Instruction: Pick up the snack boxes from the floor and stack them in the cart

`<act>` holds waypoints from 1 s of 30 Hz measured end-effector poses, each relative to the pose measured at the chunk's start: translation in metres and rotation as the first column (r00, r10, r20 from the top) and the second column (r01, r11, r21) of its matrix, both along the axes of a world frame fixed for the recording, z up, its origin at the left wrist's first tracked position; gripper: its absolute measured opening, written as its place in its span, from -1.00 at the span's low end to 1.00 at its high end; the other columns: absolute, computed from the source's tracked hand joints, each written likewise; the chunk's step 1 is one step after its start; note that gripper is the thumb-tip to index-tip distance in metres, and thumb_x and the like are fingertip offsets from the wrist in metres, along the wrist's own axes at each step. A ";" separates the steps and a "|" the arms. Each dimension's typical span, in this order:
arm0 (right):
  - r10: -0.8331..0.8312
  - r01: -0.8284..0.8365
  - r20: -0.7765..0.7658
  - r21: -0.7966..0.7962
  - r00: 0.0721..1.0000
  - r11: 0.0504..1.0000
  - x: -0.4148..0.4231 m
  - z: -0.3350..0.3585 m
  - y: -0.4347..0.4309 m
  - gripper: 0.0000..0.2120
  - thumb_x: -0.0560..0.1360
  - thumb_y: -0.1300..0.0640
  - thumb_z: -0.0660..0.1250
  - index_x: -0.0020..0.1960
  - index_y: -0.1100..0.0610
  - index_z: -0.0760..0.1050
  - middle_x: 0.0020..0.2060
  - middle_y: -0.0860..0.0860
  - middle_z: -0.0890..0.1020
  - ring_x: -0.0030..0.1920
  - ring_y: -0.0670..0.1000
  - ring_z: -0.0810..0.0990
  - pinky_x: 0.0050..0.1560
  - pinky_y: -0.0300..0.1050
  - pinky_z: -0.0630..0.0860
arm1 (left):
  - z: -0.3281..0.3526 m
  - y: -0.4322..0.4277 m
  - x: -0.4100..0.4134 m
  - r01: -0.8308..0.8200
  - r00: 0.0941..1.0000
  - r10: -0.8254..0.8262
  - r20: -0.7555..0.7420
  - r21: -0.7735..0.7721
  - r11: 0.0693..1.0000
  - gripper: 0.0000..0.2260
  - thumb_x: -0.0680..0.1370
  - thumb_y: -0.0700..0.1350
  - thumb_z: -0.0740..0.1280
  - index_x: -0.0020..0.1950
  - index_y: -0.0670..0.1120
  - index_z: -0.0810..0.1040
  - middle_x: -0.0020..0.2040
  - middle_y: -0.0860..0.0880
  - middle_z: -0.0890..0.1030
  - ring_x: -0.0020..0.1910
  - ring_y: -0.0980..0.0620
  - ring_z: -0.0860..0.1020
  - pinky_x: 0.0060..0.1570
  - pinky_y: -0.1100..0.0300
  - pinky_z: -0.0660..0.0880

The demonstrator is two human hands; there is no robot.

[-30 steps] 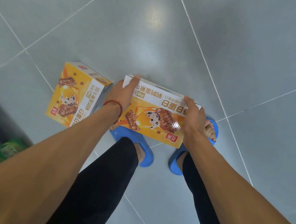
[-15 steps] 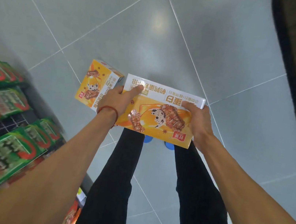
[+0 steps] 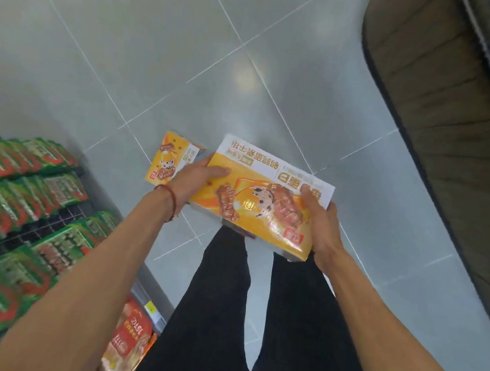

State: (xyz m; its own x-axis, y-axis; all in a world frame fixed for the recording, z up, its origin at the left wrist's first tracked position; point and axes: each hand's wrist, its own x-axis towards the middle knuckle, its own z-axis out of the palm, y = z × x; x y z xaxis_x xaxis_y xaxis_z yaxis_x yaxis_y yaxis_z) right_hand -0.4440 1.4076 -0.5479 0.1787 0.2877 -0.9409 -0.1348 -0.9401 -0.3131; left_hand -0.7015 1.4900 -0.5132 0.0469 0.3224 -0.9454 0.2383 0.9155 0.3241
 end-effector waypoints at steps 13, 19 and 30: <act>-0.451 0.426 0.043 0.260 0.891 0.867 0.022 0.150 -0.056 -0.71 0.65 -0.07 0.32 0.36 -0.13 0.50 0.10 -0.05 0.74 0.03 0.04 0.75 0.05 -0.01 0.64 | 0.103 0.018 0.076 0.241 0.964 -0.251 0.081 0.123 0.963 -0.42 0.42 0.06 0.43 0.41 0.03 0.38 0.11 -0.05 0.68 -0.06 -0.04 0.68 0.04 -0.03 0.59; -0.667 0.646 -0.025 0.278 0.745 0.711 0.021 0.174 -0.104 -0.71 0.66 -0.02 0.30 0.37 -0.11 0.50 0.15 0.01 0.72 0.11 0.11 0.72 0.06 0.09 0.65 | 0.129 0.006 0.113 0.391 0.913 -0.404 0.060 0.154 0.907 -0.67 0.57 -0.06 0.29 0.33 0.11 0.38 -0.02 0.00 0.63 -0.15 0.01 0.60 -0.21 0.15 0.47; -0.878 0.836 -0.090 0.363 0.471 0.411 0.029 0.194 -0.232 -0.67 0.57 -0.07 0.35 0.31 -0.27 0.51 0.14 -0.07 0.73 0.19 0.10 0.70 0.34 0.26 0.54 | 0.166 -0.078 0.218 0.729 0.636 -0.771 0.018 0.313 0.609 -0.78 0.63 -0.12 0.20 0.09 0.14 0.59 0.14 -0.06 0.70 -0.02 -0.06 0.65 0.04 0.02 0.55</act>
State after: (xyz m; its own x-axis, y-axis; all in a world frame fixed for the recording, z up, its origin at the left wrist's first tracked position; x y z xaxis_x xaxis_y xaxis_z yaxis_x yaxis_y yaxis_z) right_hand -0.4148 1.1758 -0.3534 0.5898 0.1930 -0.7841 -0.7612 -0.1913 -0.6197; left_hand -0.4838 1.4118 -0.3472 0.5035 0.3359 -0.7960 0.7373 0.3133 0.5985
